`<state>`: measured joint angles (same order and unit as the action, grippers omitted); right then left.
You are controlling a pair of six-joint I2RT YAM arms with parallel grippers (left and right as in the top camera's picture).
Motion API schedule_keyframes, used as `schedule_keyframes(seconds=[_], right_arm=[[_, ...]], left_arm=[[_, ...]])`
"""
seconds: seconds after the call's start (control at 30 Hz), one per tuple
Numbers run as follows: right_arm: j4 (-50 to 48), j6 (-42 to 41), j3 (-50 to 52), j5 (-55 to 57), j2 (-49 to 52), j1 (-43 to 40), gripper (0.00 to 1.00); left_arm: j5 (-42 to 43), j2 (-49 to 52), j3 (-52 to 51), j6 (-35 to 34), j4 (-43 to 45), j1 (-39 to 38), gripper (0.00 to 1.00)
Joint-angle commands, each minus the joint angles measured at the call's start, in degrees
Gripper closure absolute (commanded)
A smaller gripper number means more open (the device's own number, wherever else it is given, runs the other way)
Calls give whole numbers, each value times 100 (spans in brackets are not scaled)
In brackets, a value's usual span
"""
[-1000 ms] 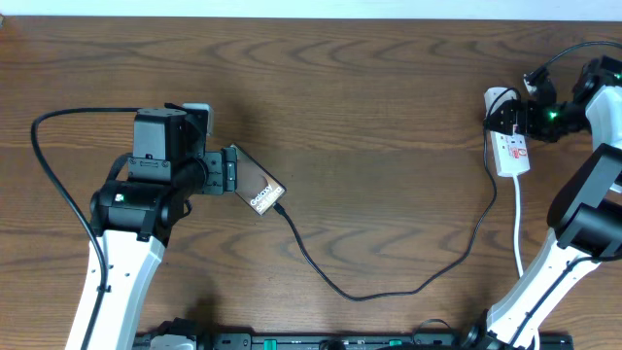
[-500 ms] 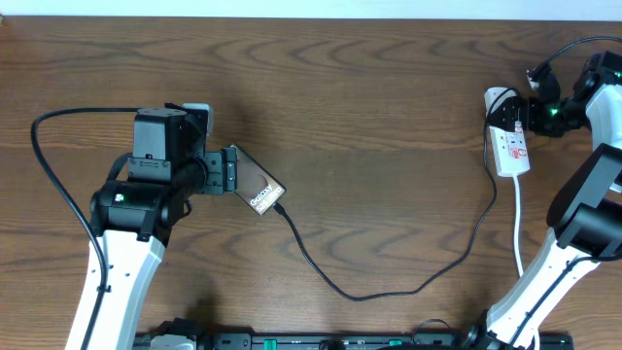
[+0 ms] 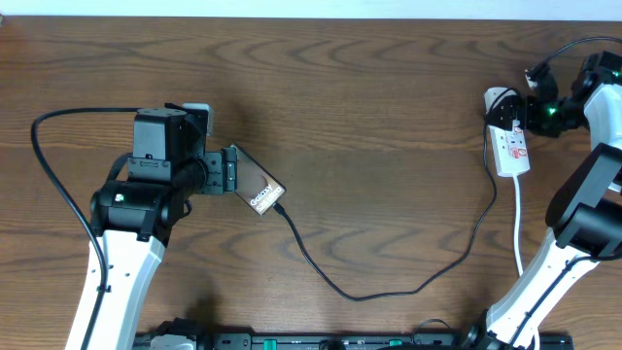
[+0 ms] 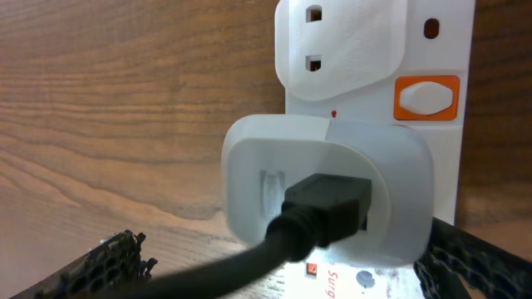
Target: Plug charger to phone and switch on socket
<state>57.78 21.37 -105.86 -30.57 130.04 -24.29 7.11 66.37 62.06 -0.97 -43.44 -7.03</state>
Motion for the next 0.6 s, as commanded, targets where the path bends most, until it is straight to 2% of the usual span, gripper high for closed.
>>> schedule_keyframes(seconds=[0.0,0.37,0.57], right_arm=[[-13,-155,144,-507,50,116,1],[9,-273,262,-490,50,315,1],[79,-271,76,-11,48,254,1]], left_arm=[[-74,-15,52,118,0,-17,17],[-74,-15,52,118,0,-17,17],[-74,-15,52,118,0,-17,17]])
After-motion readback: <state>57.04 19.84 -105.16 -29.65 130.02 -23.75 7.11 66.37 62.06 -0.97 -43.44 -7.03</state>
